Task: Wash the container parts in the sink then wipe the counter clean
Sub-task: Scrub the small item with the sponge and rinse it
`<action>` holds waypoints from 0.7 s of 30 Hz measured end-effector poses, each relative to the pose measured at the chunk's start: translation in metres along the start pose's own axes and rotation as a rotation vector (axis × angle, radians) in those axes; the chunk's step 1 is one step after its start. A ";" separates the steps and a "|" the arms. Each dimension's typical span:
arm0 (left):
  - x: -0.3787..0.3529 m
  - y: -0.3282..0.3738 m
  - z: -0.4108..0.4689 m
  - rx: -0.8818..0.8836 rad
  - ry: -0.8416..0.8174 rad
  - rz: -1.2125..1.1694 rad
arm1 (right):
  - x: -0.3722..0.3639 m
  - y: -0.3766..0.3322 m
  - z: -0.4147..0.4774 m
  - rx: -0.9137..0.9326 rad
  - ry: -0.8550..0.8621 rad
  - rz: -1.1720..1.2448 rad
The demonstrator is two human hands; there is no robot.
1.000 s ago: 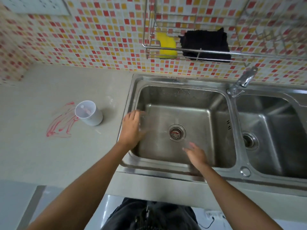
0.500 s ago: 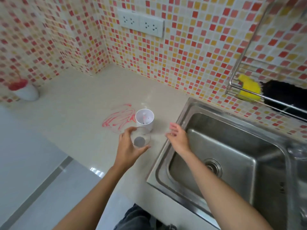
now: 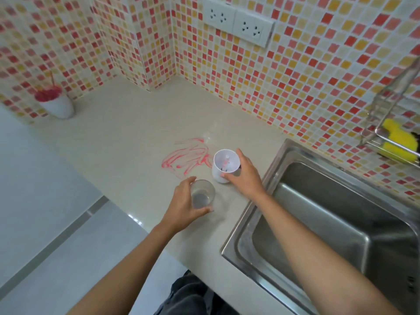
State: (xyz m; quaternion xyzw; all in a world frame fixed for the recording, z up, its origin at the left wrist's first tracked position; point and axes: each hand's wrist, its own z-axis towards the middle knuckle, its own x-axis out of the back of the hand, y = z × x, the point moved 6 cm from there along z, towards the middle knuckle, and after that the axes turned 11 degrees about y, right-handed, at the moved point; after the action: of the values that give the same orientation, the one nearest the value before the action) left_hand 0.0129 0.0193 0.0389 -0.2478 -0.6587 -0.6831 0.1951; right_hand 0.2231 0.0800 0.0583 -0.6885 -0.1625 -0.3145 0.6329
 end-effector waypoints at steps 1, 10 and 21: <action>0.003 0.002 0.003 -0.002 -0.004 -0.003 | -0.001 0.000 0.001 0.002 -0.002 -0.010; 0.009 0.074 0.097 -0.401 0.049 0.226 | -0.003 0.002 0.006 -0.058 -0.023 0.070; -0.021 0.107 0.128 -0.700 -0.292 0.573 | -0.007 0.007 0.004 -0.138 -0.031 0.130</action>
State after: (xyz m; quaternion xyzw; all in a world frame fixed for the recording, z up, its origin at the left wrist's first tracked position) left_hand 0.1041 0.1397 0.1138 -0.5635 -0.3147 -0.7408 0.1858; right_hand 0.2226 0.0842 0.0486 -0.7443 -0.1052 -0.2723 0.6006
